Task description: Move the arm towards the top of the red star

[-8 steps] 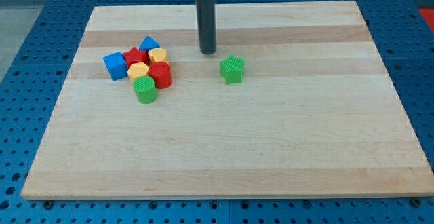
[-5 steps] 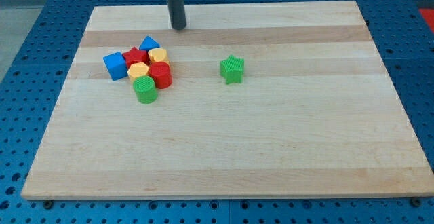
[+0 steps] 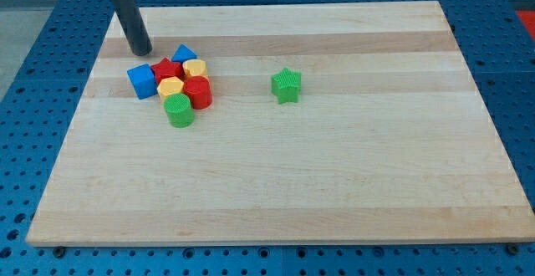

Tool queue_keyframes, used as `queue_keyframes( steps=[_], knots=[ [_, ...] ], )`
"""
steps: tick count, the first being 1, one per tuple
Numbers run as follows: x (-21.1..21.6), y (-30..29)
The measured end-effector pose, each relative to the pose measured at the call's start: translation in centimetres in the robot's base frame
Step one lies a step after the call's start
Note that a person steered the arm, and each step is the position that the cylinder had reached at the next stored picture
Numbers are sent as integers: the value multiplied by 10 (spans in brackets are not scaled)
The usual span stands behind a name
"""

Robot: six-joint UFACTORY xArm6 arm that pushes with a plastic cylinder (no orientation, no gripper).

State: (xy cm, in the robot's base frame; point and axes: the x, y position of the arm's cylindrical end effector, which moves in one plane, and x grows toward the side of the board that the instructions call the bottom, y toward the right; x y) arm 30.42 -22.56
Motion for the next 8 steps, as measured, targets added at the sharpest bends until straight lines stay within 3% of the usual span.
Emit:
queue_keyframes(
  steps=[6,8],
  knots=[
    [40,32],
    [39,77]
  ],
)
